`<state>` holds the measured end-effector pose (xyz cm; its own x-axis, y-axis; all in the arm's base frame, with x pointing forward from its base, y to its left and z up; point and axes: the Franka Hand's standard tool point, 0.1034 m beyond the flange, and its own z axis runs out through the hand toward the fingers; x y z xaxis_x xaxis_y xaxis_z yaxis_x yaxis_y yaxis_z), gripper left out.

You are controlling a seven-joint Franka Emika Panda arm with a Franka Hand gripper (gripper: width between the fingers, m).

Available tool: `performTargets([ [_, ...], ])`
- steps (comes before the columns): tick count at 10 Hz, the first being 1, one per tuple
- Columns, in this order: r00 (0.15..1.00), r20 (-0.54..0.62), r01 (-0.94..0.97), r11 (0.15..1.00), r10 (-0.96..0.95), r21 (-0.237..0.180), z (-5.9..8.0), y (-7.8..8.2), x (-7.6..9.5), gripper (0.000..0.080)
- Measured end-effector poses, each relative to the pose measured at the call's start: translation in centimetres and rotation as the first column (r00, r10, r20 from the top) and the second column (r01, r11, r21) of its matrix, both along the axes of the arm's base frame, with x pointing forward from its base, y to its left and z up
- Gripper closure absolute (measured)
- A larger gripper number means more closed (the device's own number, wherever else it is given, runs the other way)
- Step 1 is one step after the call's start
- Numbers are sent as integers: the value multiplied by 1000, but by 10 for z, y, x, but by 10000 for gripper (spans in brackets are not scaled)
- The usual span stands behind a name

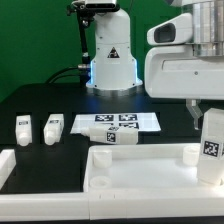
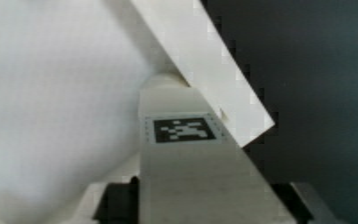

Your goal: Assemble desk

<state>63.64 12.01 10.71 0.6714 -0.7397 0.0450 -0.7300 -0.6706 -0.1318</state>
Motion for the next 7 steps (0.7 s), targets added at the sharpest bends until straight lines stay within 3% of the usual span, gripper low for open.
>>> performTargets([
  [4,980,-22,201,979,-200,43,0,-1,0,500],
  [5,952,-25,307,949,-306,69,0,0,0,500],
  [6,843,-18,535,834,-537,136,-1,-2,-2,499],
  [7,815,9,571,804,-580,166,-1,-2,-5,499],
])
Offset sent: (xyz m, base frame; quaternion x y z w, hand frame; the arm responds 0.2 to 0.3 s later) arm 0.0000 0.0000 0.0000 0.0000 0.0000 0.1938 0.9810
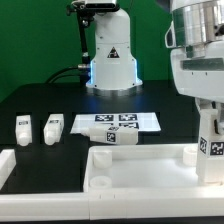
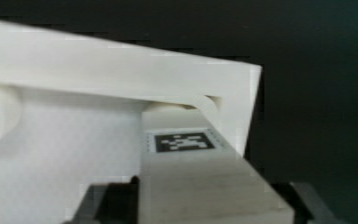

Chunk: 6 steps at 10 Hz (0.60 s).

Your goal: Assemble desk

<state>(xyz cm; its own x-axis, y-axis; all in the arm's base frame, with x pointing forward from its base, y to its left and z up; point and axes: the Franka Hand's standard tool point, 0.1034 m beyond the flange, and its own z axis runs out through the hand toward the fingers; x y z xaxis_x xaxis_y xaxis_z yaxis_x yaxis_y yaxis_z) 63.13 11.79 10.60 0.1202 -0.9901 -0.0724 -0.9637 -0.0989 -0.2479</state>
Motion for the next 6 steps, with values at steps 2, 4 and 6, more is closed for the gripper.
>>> performTargets([
  [2,998,-3,-61,998,61,-10,1,1,1,343],
  [4,914,2,-405,909,407,-97,2,-5,2,220],
  [6,827,-14,-559,819,562,-133,3,-4,4,154],
])
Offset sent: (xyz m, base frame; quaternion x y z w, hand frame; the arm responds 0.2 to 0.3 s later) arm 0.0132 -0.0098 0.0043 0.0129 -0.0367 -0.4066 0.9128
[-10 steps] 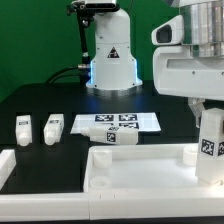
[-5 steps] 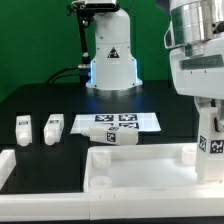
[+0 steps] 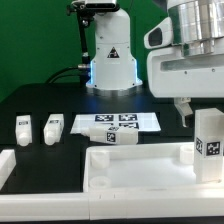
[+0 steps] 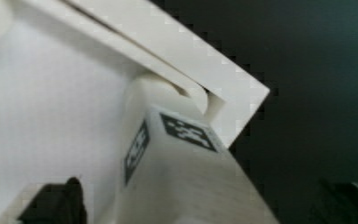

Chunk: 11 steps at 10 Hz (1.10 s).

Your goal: Assemble desk

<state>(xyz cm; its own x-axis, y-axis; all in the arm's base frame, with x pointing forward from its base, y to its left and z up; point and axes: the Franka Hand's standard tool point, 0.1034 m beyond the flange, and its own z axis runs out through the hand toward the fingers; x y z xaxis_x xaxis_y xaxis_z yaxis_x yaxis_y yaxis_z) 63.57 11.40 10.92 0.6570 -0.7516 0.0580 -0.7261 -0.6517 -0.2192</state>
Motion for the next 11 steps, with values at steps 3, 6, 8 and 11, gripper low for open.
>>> performTargets([
  [3,982,15,-187,981,188,-42,0,-1,0,151],
  [6,747,-78,-663,733,660,-150,2,2,0,151],
  [8,749,-71,-660,735,658,-156,-2,-1,-3,151],
  [11,757,-71,-652,742,650,-155,-3,-1,-3,516],
])
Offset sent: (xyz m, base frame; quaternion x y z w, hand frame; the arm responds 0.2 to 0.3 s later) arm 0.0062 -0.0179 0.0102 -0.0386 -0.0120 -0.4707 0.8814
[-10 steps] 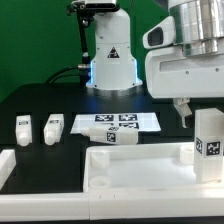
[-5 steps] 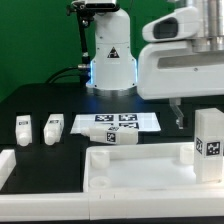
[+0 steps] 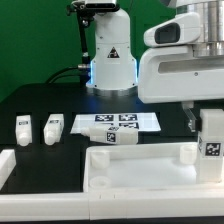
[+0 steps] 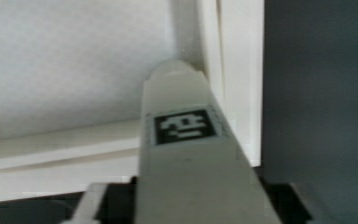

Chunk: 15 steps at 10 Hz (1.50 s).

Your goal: Assemble desk

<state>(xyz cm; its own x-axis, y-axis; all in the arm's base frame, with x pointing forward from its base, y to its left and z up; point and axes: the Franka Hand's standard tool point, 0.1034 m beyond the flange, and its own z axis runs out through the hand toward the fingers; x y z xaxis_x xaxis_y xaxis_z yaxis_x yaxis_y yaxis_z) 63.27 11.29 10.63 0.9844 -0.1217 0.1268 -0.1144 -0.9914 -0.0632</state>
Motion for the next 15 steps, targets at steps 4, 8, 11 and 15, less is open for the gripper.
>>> performTargets([
  [4,891,-36,454,889,-453,59,-1,-2,5,515],
  [8,539,-124,842,532,-833,86,-2,0,3,515],
  [11,378,-156,925,368,-912,89,-2,1,3,514],
  [15,-150,-298,977,-187,-943,101,-3,11,9,514],
])
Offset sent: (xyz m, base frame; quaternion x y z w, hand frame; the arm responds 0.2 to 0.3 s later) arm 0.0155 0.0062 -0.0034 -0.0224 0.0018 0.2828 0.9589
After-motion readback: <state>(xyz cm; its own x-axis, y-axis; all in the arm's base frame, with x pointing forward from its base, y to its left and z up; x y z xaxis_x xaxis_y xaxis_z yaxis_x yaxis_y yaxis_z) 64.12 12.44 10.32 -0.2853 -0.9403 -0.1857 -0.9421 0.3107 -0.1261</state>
